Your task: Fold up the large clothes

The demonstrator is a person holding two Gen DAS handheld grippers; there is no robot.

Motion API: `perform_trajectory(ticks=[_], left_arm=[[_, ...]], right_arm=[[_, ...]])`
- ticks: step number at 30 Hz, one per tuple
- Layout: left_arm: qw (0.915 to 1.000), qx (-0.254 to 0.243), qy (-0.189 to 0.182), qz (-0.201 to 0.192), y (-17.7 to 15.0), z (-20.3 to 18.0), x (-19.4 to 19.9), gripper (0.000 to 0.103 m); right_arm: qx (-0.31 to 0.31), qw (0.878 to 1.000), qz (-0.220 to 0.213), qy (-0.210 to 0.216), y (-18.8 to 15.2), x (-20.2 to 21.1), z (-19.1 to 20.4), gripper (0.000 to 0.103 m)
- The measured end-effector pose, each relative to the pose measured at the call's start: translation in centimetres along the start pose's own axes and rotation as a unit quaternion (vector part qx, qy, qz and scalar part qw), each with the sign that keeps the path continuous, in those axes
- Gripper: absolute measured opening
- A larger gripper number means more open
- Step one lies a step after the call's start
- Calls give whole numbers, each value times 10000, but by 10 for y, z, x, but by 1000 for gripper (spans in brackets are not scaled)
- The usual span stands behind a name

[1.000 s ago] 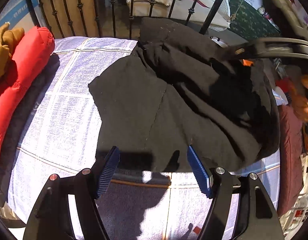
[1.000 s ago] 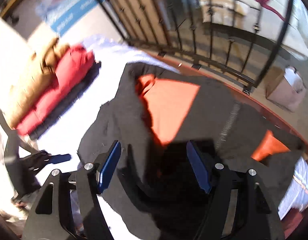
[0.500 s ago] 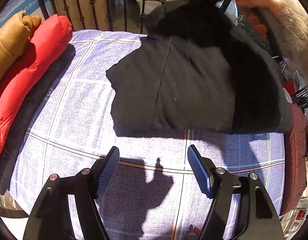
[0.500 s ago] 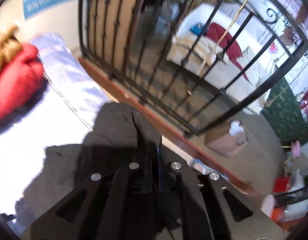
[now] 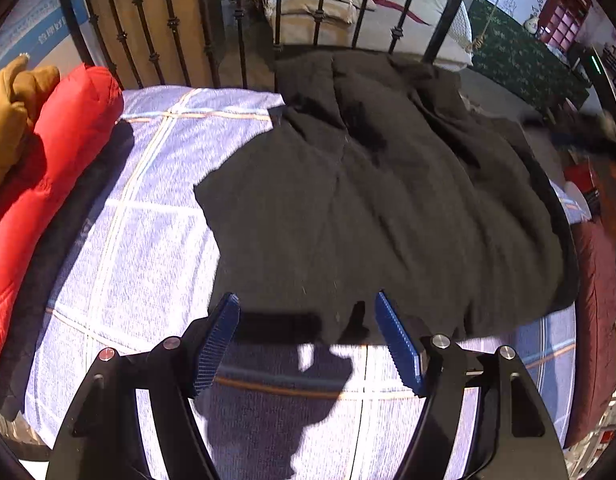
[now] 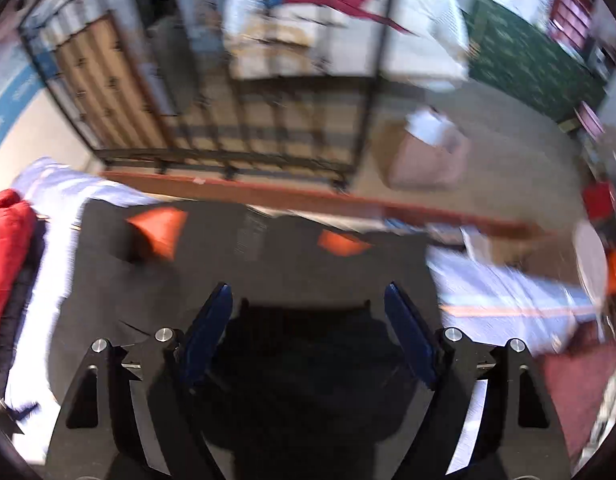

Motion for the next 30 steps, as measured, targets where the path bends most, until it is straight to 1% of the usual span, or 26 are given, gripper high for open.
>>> perform_trajectory(ticks=[2,4,5,6,7,9,10,11,12,13,14,15,16,17,19,22,24,25,26,27,28,29,30], left_arm=[[10000,40,62,-4,11,8,-6,69],[9998,113,126,49,17,18,-13,69],[9997,176,127,79,21,25,-17,69],[9996,228,104,99,24,30,-21,69],[9995,262,105,125,28,35,-25,69],[9992,302,210,172,35,46,-36,69],[9990,346,163,240,36,49,-41,69],[9981,453,-13,412,37,48,-49,69],[9963,570,-238,599,36,45,-56,68],[9948,633,-395,698,35,41,-60,66],[9939,661,-507,728,36,38,-63,58],[9935,648,-580,738,36,36,-65,51],[9928,634,-680,760,35,34,-67,37],[9927,643,-702,741,35,35,-68,24],[9939,627,-672,602,34,39,-62,17],[9920,856,-753,547,27,45,-58,15],[9914,870,-698,685,18,45,-67,16],[9918,829,-634,739,15,43,-70,19],[9925,797,-455,806,14,44,-73,25],[9933,765,-311,806,16,44,-72,28],[9942,714,-174,789,19,44,-69,37],[9954,627,58,724,25,45,-61,44],[9962,558,231,631,30,46,-53,49]], right_arm=[[-315,9991,274,76,-20,-8,-37,78],[-648,9958,523,391,-45,-16,-64,78],[-800,9925,685,626,-61,-20,-71,78],[-904,9897,801,767,-70,-24,-75,78],[-1034,9861,943,898,-83,-29,-81,78],[-1186,9803,1146,1086,-97,-40,-82,78],[-1246,9782,1159,1195,-101,-40,-81,73],[-1282,9763,1085,1367,-104,-40,-78,65],[-1249,9768,1048,1390,-105,-40,-78,52],[-1177,9794,1003,1296,-104,-39,-76,39],[-1139,9820,937,1178,-103,-35,-75,35],[-1145,9831,872,1135,-101,-31,-75,27],[-1207,9830,772,1149,-101,-28,-78,21],[-1340,9818,622,1191,-99,-19,-83,18],[-1611,9795,450,1124,-102,-8,-96,13],[-1881,9769,355,947,-126,5,-112,13],[-1903,9766,543,839,-145,-6,-111,13],[-1985,9743,649,844,-152,-13,-111,14],[-2201,9688,751,861,-161,-23,-114,19],[-2385,9635,783,931,-164,-26,-117,27],[-2495,9599,774,1013,-163,-25,-117,31],[-2603,9568,762,1051,-161,-21,-119,35],[-2634,9567,764,975,-159,-16,-121,47]])
Point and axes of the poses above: each gripper's, at about its wrist camera, not at the fingertips, and x roughly against the way its jaws point, z to its left, y to its top, the point moved 9 cm from there along -x, roughly the way its jaws point, and after that the axes turned 5 degrees about z, right-handed, at the moved point
